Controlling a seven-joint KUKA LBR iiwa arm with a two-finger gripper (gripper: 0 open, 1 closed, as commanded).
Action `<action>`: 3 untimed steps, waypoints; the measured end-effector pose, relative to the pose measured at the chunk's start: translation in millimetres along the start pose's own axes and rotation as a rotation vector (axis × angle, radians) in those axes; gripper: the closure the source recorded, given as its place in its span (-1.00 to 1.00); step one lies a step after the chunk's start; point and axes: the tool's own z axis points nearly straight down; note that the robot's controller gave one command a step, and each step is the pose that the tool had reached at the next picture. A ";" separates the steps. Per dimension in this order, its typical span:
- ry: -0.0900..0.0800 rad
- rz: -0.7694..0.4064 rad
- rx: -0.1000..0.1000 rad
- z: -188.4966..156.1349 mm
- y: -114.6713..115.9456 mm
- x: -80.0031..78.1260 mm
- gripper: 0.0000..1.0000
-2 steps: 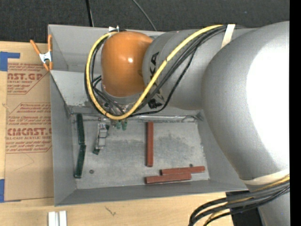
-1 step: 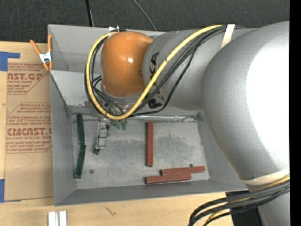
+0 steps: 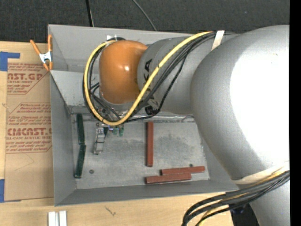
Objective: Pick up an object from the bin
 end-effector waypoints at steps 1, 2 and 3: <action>-0.004 -0.031 -0.001 53.8 1.2 -13.7 1.00; -0.003 -0.031 -0.001 53.8 1.3 -13.7 -1.00; -0.003 -0.031 -0.001 53.8 1.3 -13.7 -1.00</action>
Offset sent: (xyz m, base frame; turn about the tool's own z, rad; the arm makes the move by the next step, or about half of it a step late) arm 0.0000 0.0000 0.0000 0.0000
